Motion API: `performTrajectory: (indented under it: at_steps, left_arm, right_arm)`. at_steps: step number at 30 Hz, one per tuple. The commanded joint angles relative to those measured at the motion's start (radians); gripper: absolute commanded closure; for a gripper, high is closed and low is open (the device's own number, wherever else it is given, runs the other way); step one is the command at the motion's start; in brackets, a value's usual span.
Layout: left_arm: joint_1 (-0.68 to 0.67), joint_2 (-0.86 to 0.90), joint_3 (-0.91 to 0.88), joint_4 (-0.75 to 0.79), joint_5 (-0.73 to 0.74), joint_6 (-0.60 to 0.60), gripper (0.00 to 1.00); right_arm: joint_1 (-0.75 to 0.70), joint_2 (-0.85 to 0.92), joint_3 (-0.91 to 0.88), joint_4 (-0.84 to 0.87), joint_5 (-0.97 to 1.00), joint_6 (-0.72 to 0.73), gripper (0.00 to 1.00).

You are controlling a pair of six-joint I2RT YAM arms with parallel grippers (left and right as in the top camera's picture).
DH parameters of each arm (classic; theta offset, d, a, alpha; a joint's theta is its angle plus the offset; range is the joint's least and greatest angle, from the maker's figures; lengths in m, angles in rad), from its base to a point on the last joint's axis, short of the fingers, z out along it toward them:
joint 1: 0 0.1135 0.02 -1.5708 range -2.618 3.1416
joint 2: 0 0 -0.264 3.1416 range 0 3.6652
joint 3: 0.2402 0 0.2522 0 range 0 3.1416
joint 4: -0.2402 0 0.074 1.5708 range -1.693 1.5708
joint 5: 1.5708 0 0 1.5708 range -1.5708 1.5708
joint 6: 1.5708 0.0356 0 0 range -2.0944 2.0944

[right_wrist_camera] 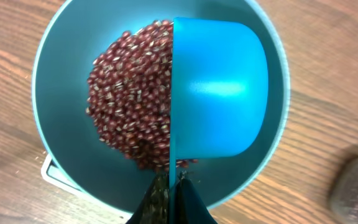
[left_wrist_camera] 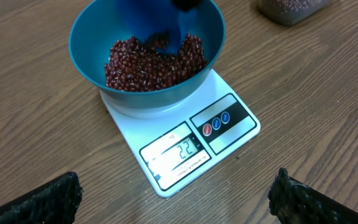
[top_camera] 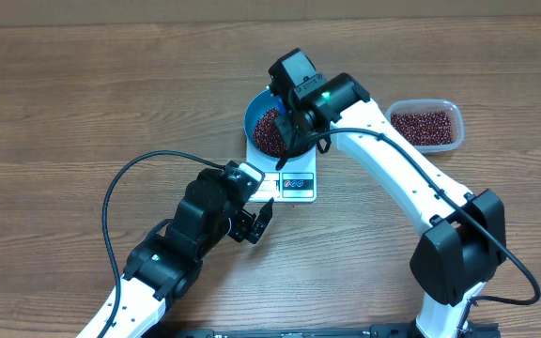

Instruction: Scoop item into bowl and weigh 150g on scale

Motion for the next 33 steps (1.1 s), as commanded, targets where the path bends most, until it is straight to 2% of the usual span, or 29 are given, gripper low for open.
performTrajectory:
  at_steps: [1, 16, 33]
  left_arm:
    - [0.006, 0.005, -0.001, 0.001, -0.010, 0.012, 0.00]
    - [0.006, 0.005, 0.000, 0.001, -0.010, 0.012, 0.00]
    - [0.006, 0.005, -0.001, 0.001, -0.010, 0.012, 0.00]
  right_arm:
    - [-0.004, -0.045, 0.054, -0.009, 0.031, -0.013, 0.96]
    - [-0.004, -0.055, 0.095, -0.076, -0.023, -0.021, 0.96]
    - [-0.100, -0.062, 0.114, -0.119, -0.339, -0.039, 0.96]
